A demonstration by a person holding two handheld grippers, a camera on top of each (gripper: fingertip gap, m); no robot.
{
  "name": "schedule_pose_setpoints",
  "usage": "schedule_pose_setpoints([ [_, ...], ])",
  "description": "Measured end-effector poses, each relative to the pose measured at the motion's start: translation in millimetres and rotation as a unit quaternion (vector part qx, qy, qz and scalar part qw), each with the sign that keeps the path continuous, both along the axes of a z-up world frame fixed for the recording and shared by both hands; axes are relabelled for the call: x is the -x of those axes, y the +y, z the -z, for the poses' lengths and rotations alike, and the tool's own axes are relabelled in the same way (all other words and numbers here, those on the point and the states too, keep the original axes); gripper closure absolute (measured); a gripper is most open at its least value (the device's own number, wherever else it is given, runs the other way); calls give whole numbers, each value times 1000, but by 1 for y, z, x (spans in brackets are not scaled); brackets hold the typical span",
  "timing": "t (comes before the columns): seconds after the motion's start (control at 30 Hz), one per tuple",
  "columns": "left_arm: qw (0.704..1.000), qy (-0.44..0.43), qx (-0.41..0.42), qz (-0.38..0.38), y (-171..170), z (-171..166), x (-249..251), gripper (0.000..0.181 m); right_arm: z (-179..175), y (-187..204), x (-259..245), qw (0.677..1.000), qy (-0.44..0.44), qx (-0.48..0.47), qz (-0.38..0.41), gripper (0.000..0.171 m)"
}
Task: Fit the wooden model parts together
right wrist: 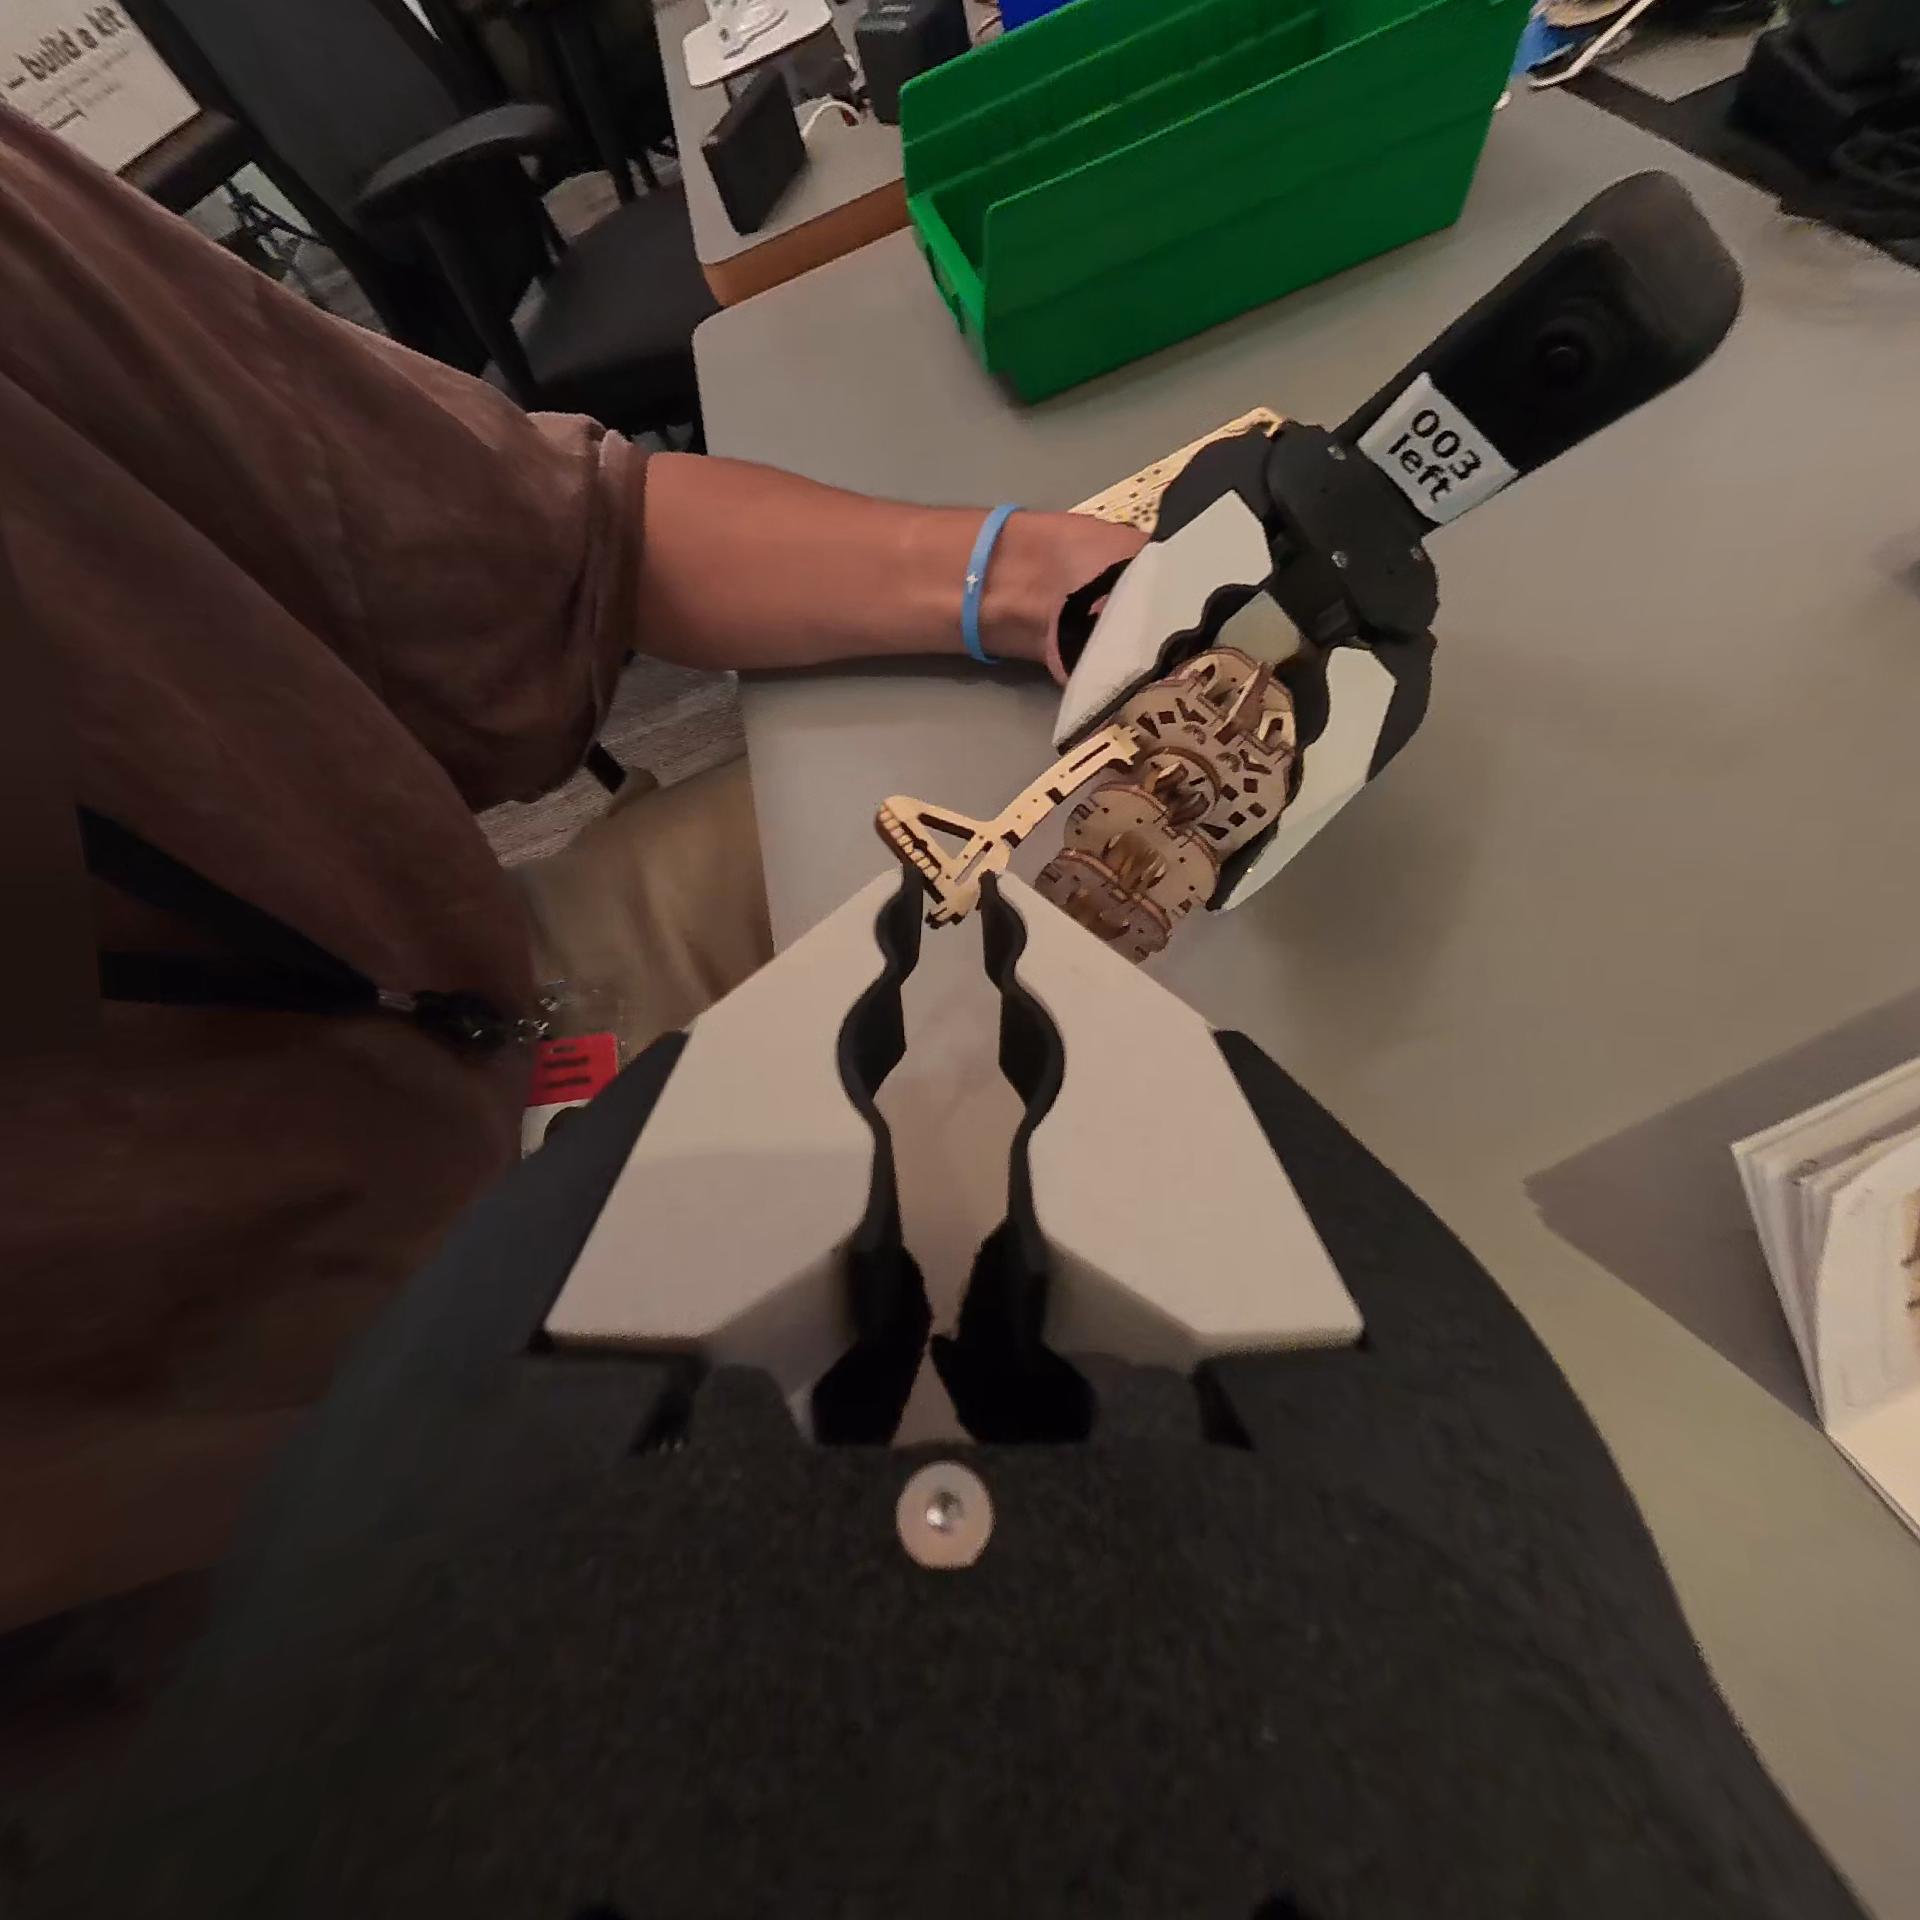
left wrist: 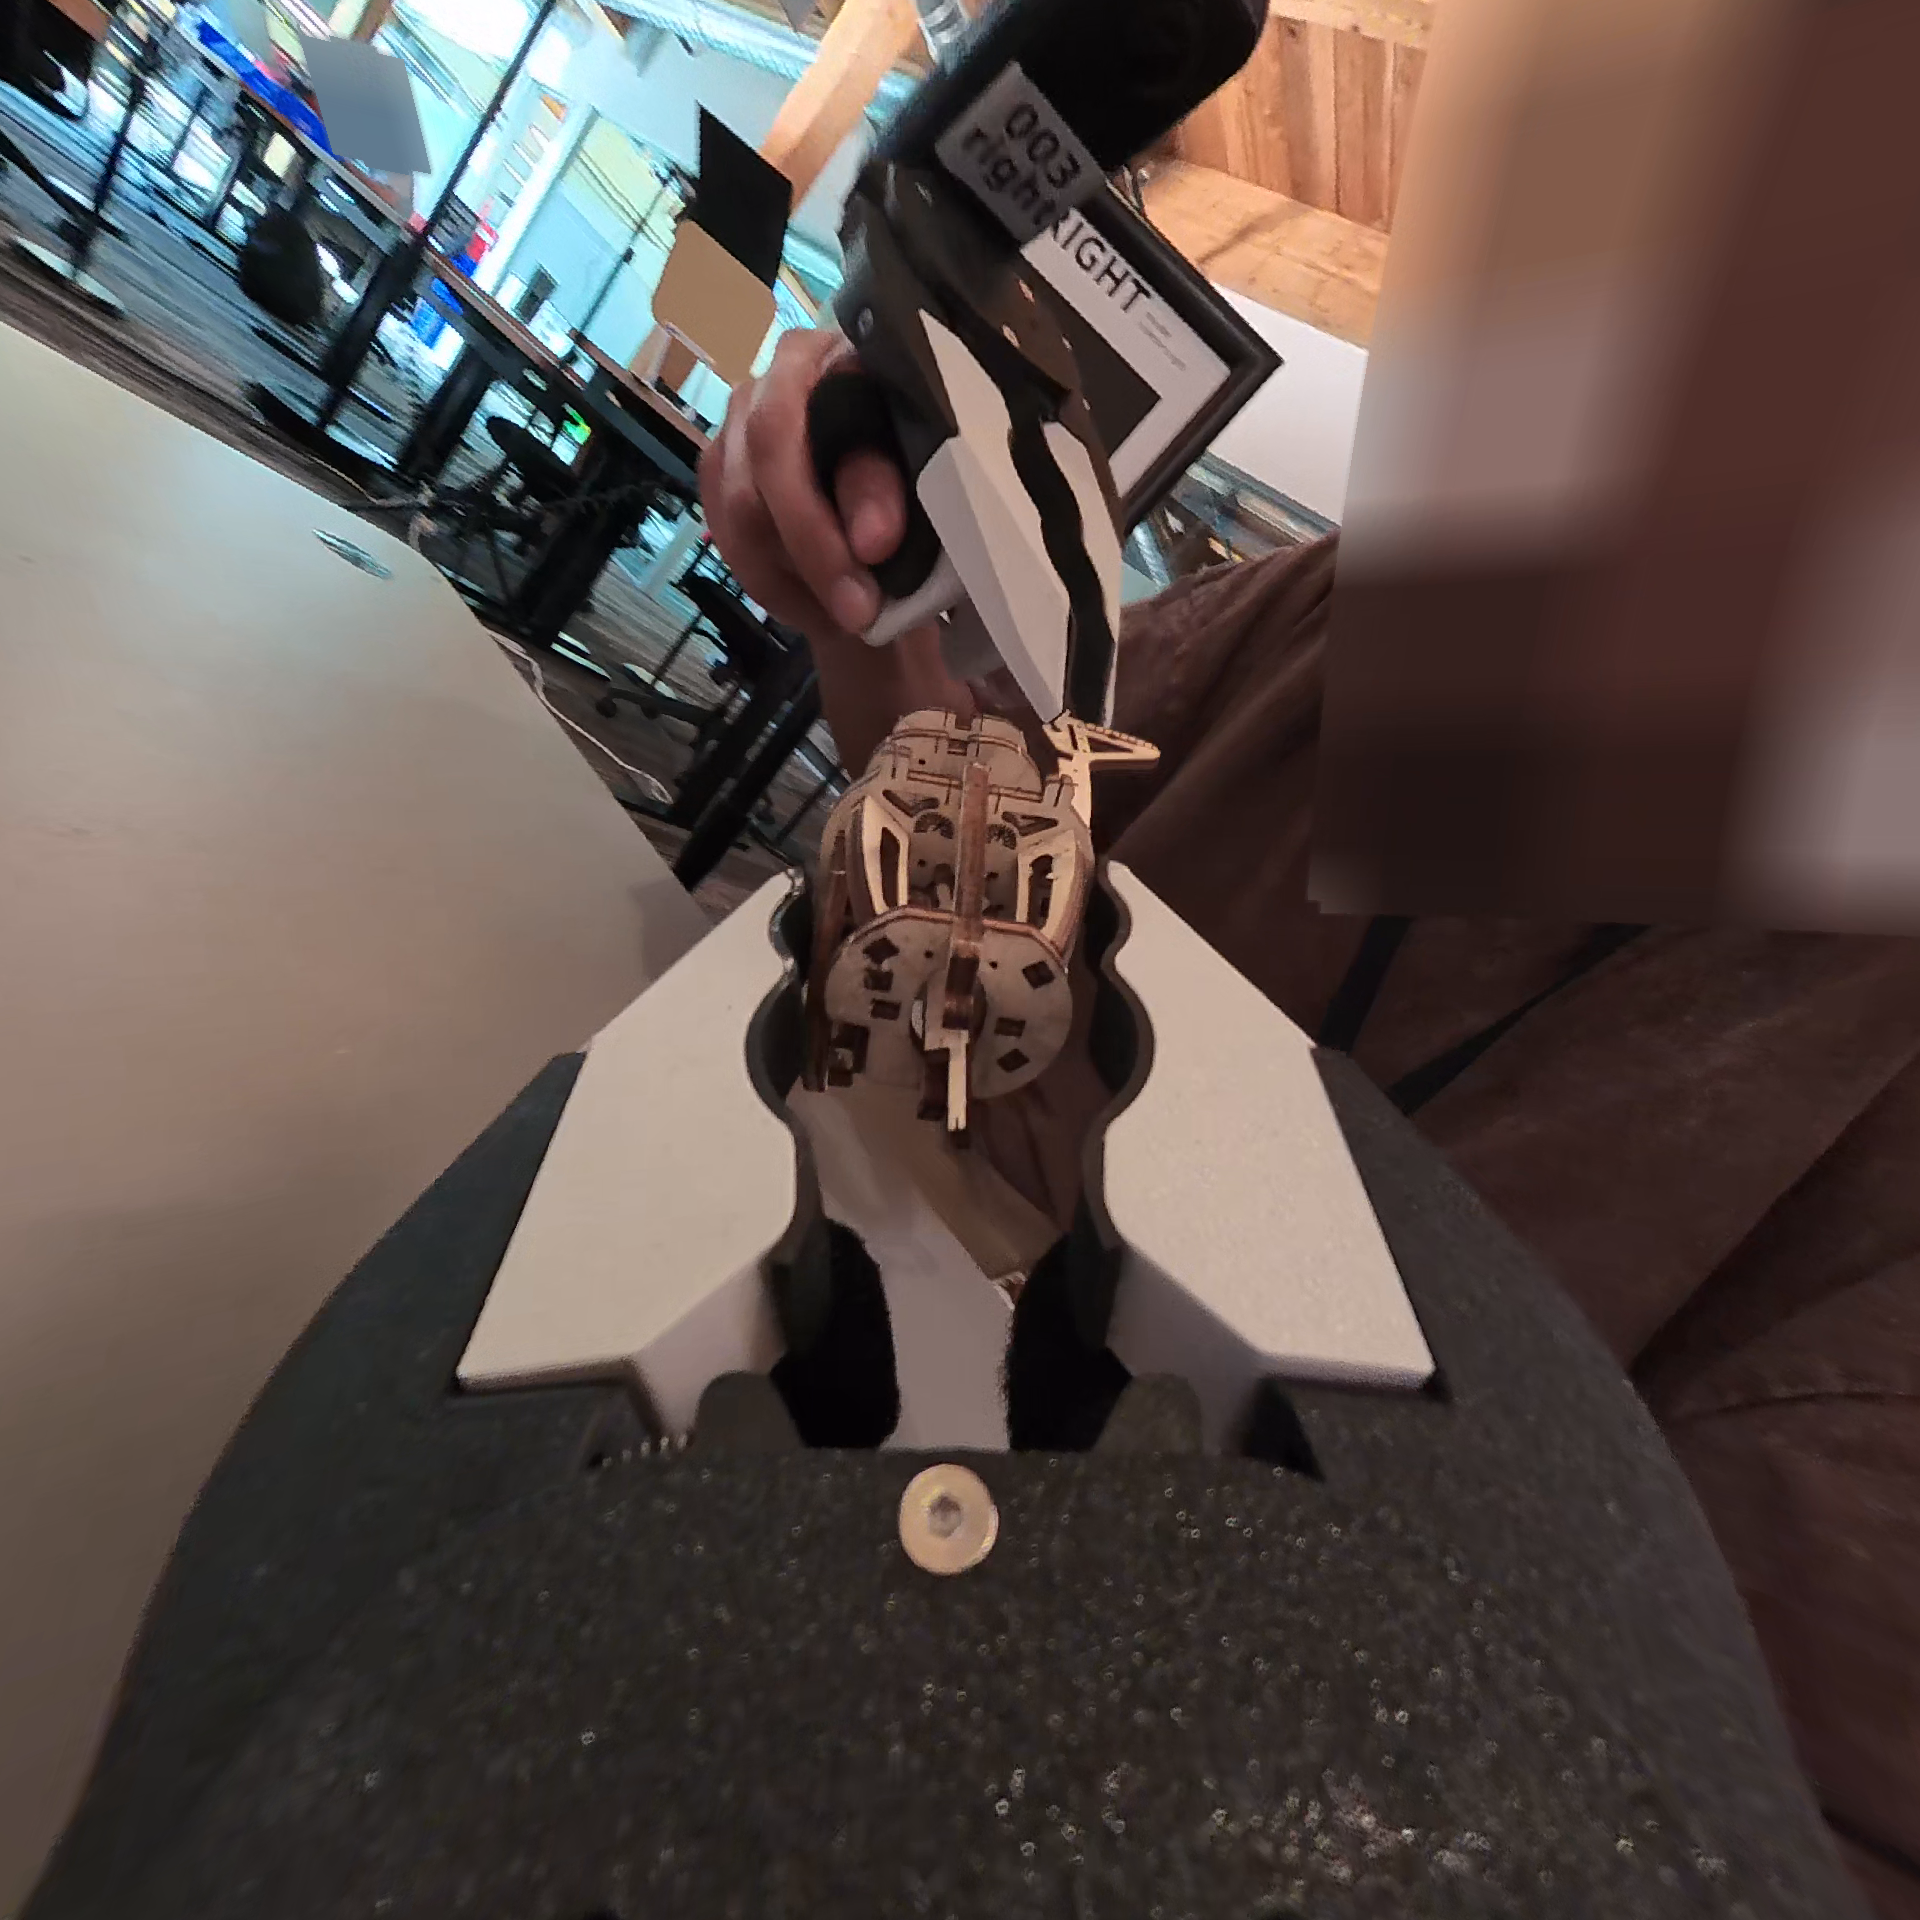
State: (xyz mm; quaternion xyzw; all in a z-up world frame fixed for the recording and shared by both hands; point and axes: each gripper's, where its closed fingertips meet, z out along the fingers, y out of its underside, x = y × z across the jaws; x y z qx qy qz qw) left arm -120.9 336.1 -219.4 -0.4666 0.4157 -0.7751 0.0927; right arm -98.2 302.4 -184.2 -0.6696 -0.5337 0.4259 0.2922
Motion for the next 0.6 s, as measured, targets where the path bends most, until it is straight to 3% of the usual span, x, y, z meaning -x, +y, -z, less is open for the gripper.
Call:
schedule_pose_setpoints([
  [0.33, 996, -11, 2, -87, 32, -4, 1, 133, 12, 36, -10, 995, -20, -40, 94, 151],
  [0.6, 994, -4, 1, -105, 39, -1, 2, 132, 10, 55, -17, 987, -13, -78, 143, 148],
])
